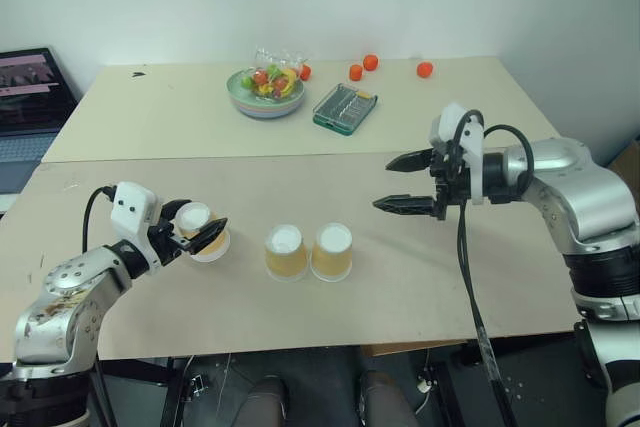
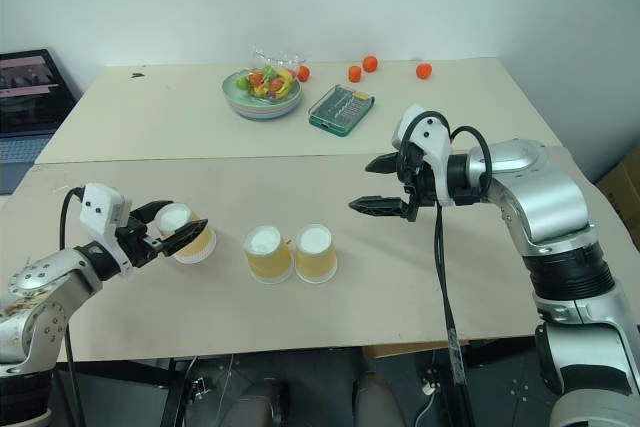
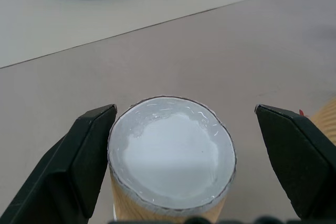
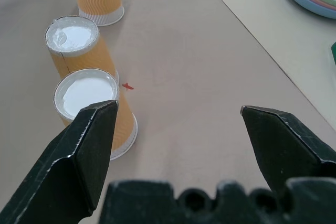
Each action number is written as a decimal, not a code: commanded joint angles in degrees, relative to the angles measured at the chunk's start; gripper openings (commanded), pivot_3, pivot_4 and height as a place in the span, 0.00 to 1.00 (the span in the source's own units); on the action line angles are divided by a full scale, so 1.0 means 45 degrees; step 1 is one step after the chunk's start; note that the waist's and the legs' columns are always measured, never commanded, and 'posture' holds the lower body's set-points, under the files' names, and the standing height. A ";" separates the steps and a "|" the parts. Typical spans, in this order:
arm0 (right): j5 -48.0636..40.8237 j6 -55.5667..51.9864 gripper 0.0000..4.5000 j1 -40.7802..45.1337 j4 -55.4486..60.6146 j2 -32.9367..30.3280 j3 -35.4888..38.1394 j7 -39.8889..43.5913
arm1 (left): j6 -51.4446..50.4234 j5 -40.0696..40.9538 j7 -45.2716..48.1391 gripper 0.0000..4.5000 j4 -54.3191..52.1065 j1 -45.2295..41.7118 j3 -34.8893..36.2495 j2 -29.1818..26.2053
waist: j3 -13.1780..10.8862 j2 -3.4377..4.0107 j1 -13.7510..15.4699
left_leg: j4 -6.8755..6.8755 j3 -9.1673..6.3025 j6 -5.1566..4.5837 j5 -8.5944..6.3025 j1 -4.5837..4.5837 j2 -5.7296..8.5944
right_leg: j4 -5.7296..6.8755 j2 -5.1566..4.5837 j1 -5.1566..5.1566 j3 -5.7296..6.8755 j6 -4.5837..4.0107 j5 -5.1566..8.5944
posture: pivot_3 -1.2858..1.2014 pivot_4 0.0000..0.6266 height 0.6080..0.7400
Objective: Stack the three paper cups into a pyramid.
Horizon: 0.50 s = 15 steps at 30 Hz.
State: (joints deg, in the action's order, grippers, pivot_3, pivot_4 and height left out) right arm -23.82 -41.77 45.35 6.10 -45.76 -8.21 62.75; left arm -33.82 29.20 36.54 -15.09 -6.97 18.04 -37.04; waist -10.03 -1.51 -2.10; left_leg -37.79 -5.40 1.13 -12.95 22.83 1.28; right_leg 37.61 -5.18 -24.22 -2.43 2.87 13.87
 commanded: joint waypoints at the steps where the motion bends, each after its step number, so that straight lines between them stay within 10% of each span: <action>1: -0.0129 -0.0144 1.00 -0.0012 0.0528 -0.0240 0.0630 -0.0183 | 0.0334 -0.0004 0.0102 0.82 -0.0057 -0.0306 0.0006 -0.0077 | 0.0000 0.0000 -0.0002 | 0.0000 0.0000 0.0000 0.0000 0.0000 0.0000 | 0.0000 0.0000 0.0001 0.0000 0.0000 0.0000 | 0.52 0.24 1.00; 5: -0.0175 -0.0204 1.00 -0.0127 0.0646 -0.0316 0.0701 -0.0266 | 0.0300 -0.0032 0.0227 0.56 -0.0016 -0.0478 -0.0115 -0.0260 | 0.0000 0.0000 0.0005 | 0.0000 -0.0001 0.0000 0.0000 0.0000 0.0001 | 0.0001 0.0000 0.0001 0.0001 0.0000 0.0000 | 0.52 0.24 1.00; 15: -0.0217 -0.0419 1.00 -0.1326 0.1062 -0.1381 0.1743 -0.0391 | -0.1980 0.0724 -0.0207 0.56 -0.0109 -0.5495 -0.0791 -0.1301 | -0.0008 -0.0016 0.0328 | -0.0011 -0.0017 0.0006 0.0004 0.0010 0.0010 | -0.0004 -0.0001 0.0017 0.0024 0.0006 -0.0004 | 0.52 0.24 1.00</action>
State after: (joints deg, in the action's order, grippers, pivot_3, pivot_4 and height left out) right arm -24.35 -43.66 40.04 9.53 -49.93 -4.50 61.17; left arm -40.43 30.68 36.27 -14.84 -26.92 14.47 -41.82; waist -10.06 -1.58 -0.63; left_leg -37.86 -5.52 1.17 -12.93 22.96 1.35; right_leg 37.55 -5.19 -24.17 -2.24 2.92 13.85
